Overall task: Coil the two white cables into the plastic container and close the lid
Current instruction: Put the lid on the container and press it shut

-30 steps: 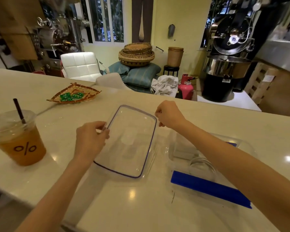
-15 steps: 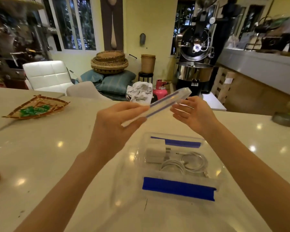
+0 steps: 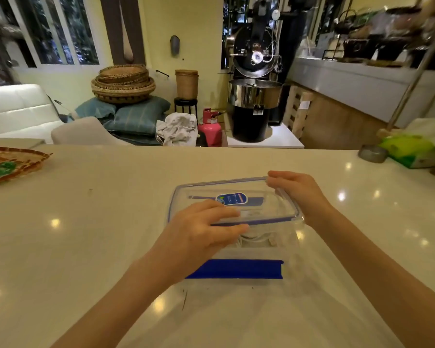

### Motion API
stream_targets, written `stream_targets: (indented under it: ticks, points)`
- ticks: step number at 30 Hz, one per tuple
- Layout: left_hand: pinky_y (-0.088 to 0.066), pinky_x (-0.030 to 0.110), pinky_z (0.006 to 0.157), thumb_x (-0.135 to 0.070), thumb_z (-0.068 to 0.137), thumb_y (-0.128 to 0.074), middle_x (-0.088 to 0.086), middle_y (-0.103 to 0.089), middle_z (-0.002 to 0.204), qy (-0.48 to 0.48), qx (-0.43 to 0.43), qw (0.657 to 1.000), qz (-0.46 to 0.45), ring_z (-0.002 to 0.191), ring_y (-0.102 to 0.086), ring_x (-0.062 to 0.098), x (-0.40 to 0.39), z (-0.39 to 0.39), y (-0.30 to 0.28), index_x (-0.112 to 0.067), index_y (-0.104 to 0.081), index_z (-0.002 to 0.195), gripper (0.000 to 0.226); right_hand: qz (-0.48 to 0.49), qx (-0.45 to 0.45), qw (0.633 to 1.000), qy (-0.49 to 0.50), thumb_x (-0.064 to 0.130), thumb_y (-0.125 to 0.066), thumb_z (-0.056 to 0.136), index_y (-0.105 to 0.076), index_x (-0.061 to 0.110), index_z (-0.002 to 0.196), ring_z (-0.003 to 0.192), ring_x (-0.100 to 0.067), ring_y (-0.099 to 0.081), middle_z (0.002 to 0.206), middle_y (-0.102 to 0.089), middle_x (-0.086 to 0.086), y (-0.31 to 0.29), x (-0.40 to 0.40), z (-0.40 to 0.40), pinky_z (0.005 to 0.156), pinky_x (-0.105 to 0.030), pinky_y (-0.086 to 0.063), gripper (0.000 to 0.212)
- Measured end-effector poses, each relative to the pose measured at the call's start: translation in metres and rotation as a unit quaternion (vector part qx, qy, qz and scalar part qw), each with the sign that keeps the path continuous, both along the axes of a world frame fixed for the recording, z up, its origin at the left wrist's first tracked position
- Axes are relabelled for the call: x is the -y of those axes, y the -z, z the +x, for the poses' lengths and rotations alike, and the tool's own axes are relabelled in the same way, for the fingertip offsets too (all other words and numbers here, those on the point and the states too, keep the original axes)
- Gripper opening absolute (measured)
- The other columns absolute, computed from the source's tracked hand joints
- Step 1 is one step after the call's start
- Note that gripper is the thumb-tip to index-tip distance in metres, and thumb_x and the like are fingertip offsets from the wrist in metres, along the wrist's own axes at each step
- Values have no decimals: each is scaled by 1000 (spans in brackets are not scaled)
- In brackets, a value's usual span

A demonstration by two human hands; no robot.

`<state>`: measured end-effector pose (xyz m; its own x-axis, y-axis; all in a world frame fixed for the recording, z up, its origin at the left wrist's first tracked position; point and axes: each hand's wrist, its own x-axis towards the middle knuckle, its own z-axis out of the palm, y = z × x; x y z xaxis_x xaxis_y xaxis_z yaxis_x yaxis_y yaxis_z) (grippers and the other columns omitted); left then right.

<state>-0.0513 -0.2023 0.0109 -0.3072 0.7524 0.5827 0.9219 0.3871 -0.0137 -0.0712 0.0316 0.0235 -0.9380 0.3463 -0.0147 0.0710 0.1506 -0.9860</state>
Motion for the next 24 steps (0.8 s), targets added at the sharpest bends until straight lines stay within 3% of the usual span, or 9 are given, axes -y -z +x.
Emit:
stream_targets:
  ticks: [5,10,20,24]
  points:
    - [-54,23,76,-36,83,-45,0,-73,101,-9,2,1000,-15,95,-65,16,4,8,4,-23,-70,101,33,-9,-11,1000,-15,18,-61,85,-59,12,119,96,-19,-64,115,-63,-7,11,5,13,77,-30,-55,35]
    - [-55,25,78,-41,93,-34,1,-72,104,10,36,999,20,103,-52,11,6,12,13,-23,-69,101,41,7,-25,1000,-8,22,-58,87,-57,17,120,95,-18,-63,115,-62,-3,19,7,21,76,-33,-56,34]
    - [-56,24,75,-41,94,-32,0,-73,104,13,44,998,49,102,-51,10,6,17,17,-22,-71,97,43,24,-31,999,-10,21,-56,88,-56,19,120,97,-19,-61,114,-60,1,19,9,25,80,-35,-54,32]
    - [-57,27,74,-36,92,-42,1,-74,101,9,46,997,69,99,-53,10,6,19,22,-20,-73,94,35,36,-35,999,-15,21,-55,88,-55,19,122,96,-17,-60,114,-58,2,21,9,26,78,-30,-53,33]
